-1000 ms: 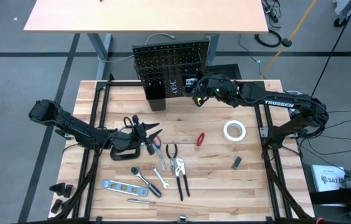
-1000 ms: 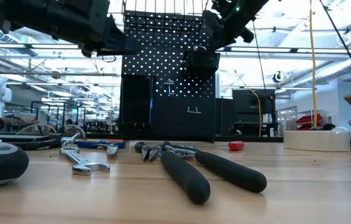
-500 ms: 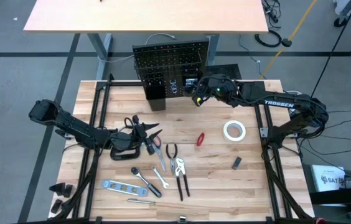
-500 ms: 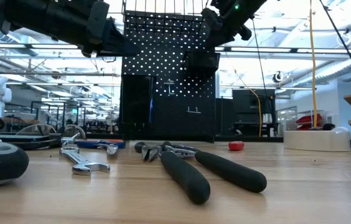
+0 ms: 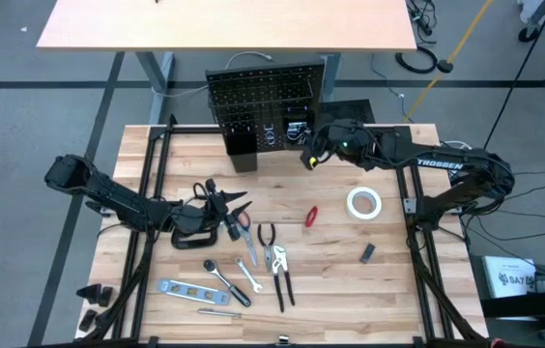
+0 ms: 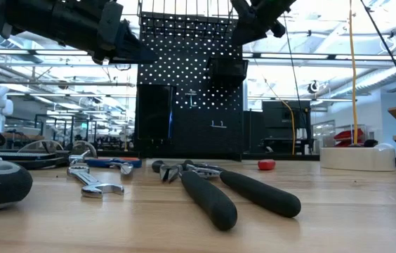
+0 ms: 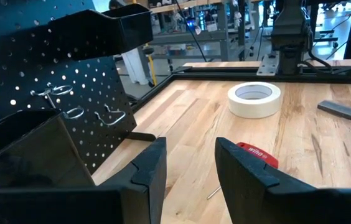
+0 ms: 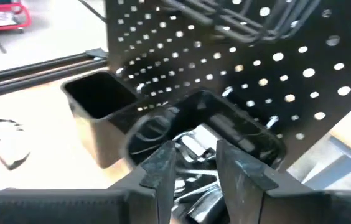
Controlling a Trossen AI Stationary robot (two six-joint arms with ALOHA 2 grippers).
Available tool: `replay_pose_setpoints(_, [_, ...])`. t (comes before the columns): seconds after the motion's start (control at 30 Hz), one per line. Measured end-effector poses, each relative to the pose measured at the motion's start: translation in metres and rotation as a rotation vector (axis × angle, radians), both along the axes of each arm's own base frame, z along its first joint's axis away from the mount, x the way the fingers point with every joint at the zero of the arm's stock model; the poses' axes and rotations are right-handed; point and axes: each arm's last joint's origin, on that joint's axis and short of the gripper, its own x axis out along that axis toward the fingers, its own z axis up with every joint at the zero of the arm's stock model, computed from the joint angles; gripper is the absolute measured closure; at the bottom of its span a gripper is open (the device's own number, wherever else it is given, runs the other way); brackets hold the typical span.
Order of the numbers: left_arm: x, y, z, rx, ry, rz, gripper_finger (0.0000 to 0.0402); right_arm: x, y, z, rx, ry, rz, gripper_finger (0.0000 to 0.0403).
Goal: Hang tools onto peg board
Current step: Hang the allen wrench on the peg board
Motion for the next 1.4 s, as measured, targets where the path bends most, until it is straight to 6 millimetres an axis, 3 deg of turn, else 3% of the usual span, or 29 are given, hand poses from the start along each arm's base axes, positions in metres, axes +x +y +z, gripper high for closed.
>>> replay_pose_setpoints(0.47, [0.000,-0.005,-0.008,-0.002,0.103,-0.215,0.0270,-0.001,0.073,-0.019,0.129,0.084,0.106,0.0296])
replay_pose_setpoints(0.73, [0.004,-0.006,-0.014,-0.093,0.151,-0.532,0.0270,-0.013,0.119,-0.090,0.194,0.083,0.109,0.0296])
replay_pose_setpoints(0.83, [0.010,-0.003,-0.018,-0.105,0.136,-0.534,0.0270,-0.017,0.133,-0.113,0.254,0.043,0.192,0.0296])
replay_pose_setpoints(1.0, [0.043,0.002,-0.024,-0.121,0.169,-0.540,0.0270,-0.029,0.146,-0.146,0.283,-0.007,0.270,0.0296])
replay_pose_setpoints(1.17, [0.088,0.011,-0.022,-0.028,0.350,-0.526,0.0270,-0.044,0.152,-0.172,0.315,0.018,0.304,0.0296])
replay_pose_setpoints(1.27, [0.108,0.025,-0.024,-0.027,0.471,-0.553,0.0270,-0.052,0.154,-0.182,0.349,0.052,0.318,0.0296])
replay_pose_setpoints(1.4, [0.126,0.055,-0.025,-0.082,0.460,-0.623,0.0270,-0.055,0.157,-0.185,0.356,0.059,0.328,0.0296])
